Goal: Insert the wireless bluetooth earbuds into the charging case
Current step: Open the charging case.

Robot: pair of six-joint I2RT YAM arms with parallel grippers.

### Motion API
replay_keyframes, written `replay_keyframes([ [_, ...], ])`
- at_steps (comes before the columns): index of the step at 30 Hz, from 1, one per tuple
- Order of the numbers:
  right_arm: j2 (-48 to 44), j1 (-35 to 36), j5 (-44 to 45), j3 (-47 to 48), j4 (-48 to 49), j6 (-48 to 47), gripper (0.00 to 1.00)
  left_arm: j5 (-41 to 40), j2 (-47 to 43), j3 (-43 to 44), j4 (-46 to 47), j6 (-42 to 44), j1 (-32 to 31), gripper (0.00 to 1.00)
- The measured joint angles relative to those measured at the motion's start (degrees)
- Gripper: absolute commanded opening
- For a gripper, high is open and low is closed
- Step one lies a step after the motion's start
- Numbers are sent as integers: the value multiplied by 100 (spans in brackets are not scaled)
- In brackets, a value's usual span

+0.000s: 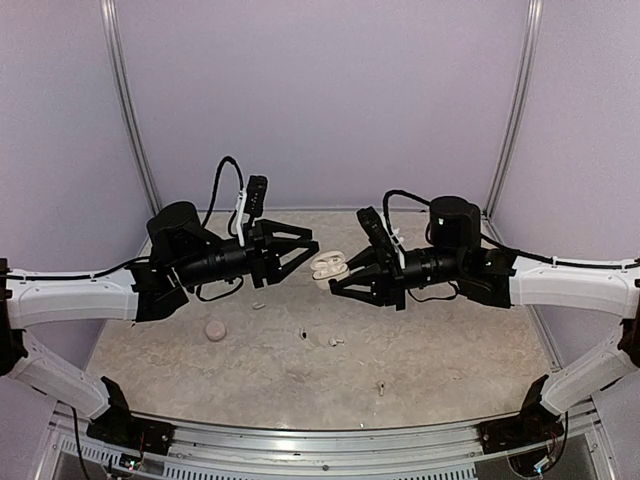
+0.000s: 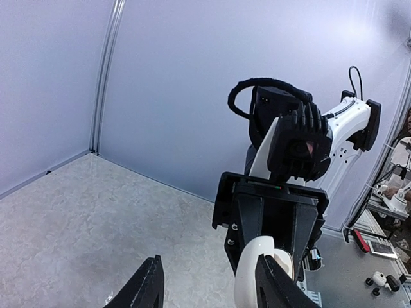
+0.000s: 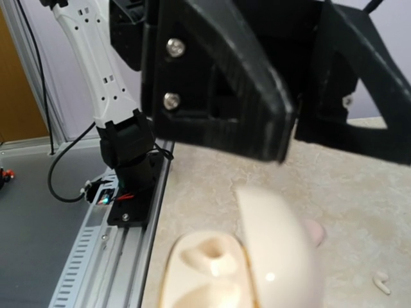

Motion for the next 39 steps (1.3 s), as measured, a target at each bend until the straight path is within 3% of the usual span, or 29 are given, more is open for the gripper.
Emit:
replay_keyframes([
  [8,-2,0,13,-55,-2,4,15,120,-26,-9,50,90,-4,58],
  [19,-2,0,2,-76,7,28,15,358,9,157,-315,433,-142,56],
  [34,-96,-2,-101,-127,35,15,12,199,271,345,-636,514,-146,45],
  [39,-103,-2,-55,-129,-11,-46,11,212,334,361,-643,439,-122,51],
])
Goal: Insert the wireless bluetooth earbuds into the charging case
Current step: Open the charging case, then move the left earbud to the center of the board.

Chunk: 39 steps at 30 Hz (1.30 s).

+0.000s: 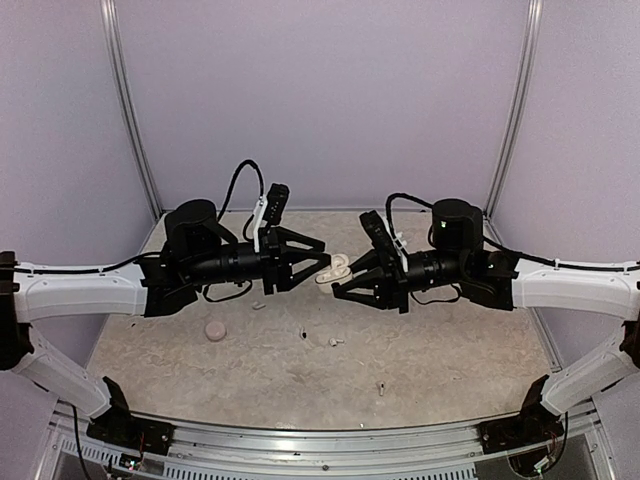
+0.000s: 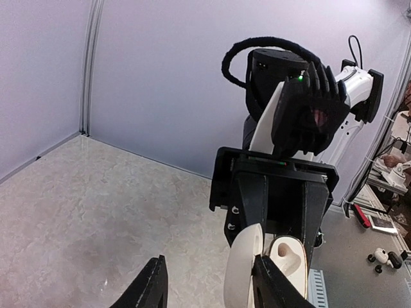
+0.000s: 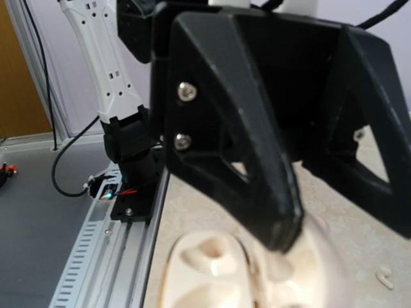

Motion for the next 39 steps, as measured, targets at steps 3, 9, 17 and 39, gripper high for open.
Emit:
replay_keyframes([
  [3,-4,0,42,-7,-15,-31,11,0,4,0,-7,-42,39,57],
  [9,-149,-114,33,-304,216,120,10,-105,-131,-35,-127,-57,74,60],
  [17,-531,-573,15,-984,387,428,11,-782,-898,-671,-210,-197,199,60],
  [39,-1759,-1263,247,-1893,214,789,11,-2035,850,-844,-1139,-719,-70,53],
])
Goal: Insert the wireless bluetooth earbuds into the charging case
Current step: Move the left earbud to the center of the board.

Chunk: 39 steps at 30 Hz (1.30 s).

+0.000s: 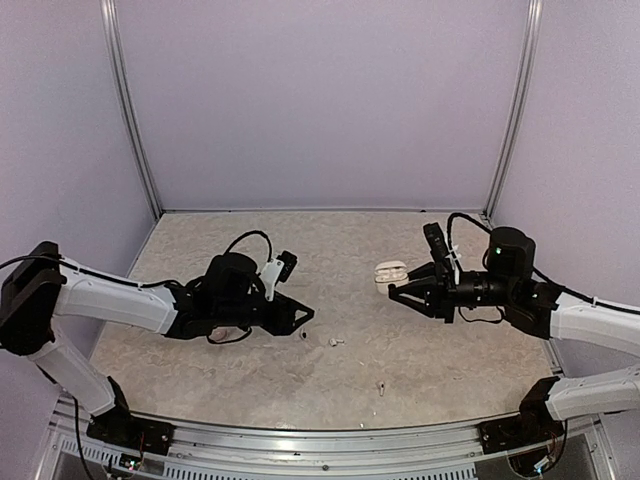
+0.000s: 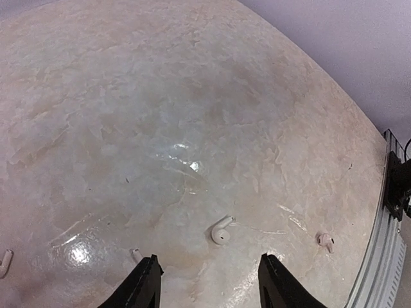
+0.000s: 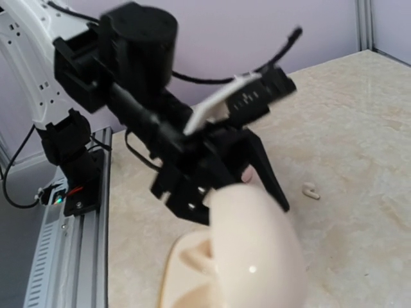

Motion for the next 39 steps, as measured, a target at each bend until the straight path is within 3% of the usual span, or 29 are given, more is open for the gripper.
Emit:
replay_keyframes([
  [18,-138,-35,96,-240,-87,15,12,-1209,59,-352,-627,-1843,1132,55],
  [39,-153,-39,175,-260,-212,-9,12,-999,975,-234,-332,-2417,1528,52],
])
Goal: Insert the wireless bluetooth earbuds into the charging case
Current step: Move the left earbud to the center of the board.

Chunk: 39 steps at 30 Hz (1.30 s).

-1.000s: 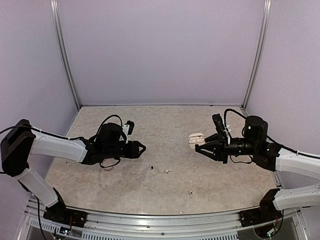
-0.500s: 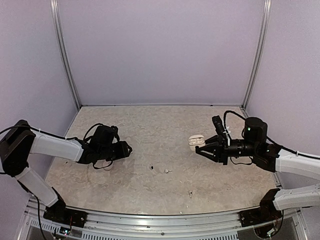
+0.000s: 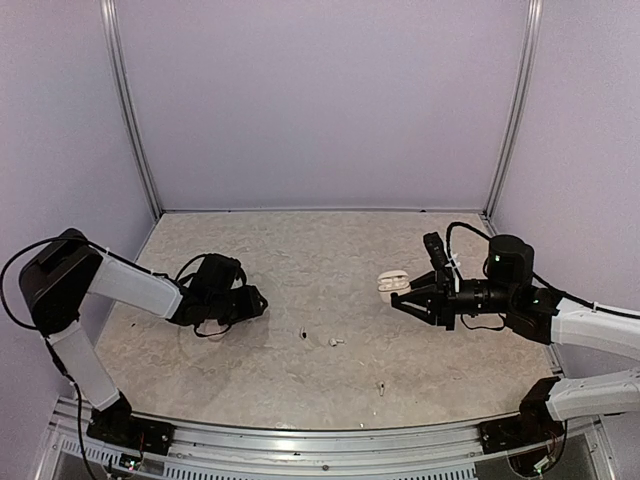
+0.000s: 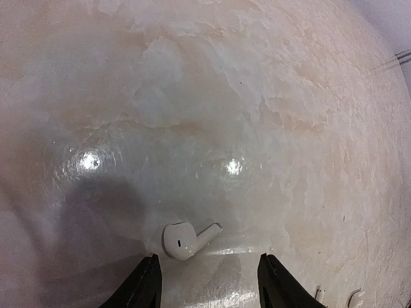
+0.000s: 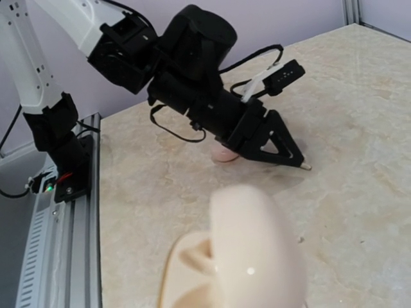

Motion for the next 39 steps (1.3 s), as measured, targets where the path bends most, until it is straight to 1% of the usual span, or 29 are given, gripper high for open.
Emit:
replay_keyframes([
  [8,2,-2,24,0,-22,-11,12,195,542,514,229,111,107,50],
  [16,13,-28,33,0,-81,-59,12,511,1021,1040,280,389,133,42],
  [19,13,-33,33,0,-96,-81,12,621,1088,1141,221,555,133,41],
  [22,11,-35,35,0,-103,-94,12,634,1102,1294,-81,837,131,41],
  [28,11,-35,33,0,-127,-114,12,562,1255,1899,-1093,1563,114,34],
  [39,11,-37,37,0,-240,-160,12,-59,1637,2846,-2354,2236,-57,29],
])
